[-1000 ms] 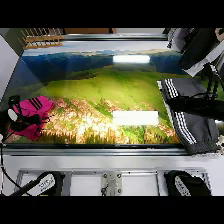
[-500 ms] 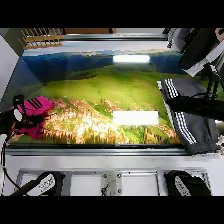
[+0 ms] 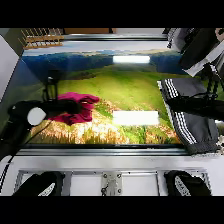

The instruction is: Fold the clothes and pants, and hang the long-sleeved shirts on hangers.

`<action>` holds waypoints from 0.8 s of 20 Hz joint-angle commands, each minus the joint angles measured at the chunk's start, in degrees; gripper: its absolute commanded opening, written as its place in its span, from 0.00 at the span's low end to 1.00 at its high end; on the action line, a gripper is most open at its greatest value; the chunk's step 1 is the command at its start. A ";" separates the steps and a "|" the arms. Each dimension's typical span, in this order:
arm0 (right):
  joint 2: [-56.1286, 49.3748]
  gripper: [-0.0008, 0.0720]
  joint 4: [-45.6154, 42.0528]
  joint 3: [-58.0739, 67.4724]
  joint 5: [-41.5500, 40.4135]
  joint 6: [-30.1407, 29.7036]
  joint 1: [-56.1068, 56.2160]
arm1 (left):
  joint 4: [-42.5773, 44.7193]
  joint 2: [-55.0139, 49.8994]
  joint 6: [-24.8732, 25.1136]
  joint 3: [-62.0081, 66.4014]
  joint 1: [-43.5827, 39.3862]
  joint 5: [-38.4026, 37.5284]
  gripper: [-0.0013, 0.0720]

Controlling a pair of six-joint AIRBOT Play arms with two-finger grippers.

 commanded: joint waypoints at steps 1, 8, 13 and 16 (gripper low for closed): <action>-0.02 0.06 0.02 0.00 0.02 0.02 0.04 | -1.62 -4.98 -6.25 4.37 -17.27 4.83 0.02; -0.02 0.06 0.02 0.00 0.04 0.02 0.04 | -1.60 -24.24 -6.51 21.42 -20.46 5.81 0.94; -0.02 0.06 -0.02 -0.02 0.26 0.02 0.04 | -2.23 -28.65 -6.49 25.29 -5.95 2.99 0.94; -0.04 0.54 -0.31 -0.04 0.28 0.07 0.00 | -12.39 -34.40 -1.20 23.78 0.96 2.67 0.94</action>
